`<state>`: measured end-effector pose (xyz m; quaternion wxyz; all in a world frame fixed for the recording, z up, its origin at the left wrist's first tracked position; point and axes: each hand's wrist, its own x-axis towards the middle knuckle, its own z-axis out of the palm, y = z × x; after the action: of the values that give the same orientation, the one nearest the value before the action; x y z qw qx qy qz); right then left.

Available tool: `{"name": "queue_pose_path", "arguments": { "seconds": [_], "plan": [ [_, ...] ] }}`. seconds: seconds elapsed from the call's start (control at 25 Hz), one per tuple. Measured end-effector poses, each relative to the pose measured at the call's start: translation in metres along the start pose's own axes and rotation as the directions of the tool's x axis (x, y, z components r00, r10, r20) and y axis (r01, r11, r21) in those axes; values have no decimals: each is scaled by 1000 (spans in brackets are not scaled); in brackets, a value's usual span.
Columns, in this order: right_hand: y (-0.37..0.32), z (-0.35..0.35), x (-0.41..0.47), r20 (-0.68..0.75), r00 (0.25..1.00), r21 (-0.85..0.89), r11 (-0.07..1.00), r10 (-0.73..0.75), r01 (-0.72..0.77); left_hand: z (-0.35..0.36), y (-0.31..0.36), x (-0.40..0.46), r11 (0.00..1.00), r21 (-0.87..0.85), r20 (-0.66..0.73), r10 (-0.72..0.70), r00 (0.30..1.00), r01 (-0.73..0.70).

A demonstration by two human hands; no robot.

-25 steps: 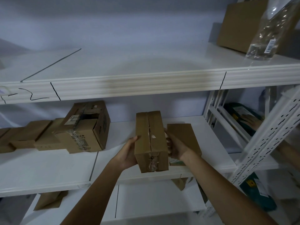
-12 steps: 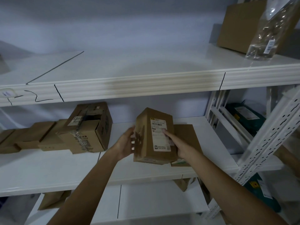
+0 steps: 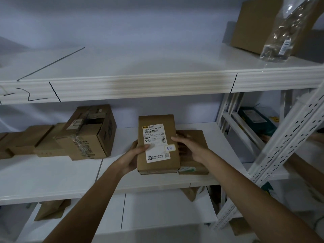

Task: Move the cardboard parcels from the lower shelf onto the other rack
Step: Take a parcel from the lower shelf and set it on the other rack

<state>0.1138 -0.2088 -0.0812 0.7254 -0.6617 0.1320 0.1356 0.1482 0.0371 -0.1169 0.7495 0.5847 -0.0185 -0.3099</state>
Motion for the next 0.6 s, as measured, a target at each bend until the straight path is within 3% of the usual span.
{"name": "queue_pose_path", "arguments": {
  "seconds": [0.6],
  "plan": [
    [12, -7, 0, -4, 999, 58, 997, -43, 43, 4, -4, 1, 999, 3, -13, 45, 999, -45]
  ]
}}
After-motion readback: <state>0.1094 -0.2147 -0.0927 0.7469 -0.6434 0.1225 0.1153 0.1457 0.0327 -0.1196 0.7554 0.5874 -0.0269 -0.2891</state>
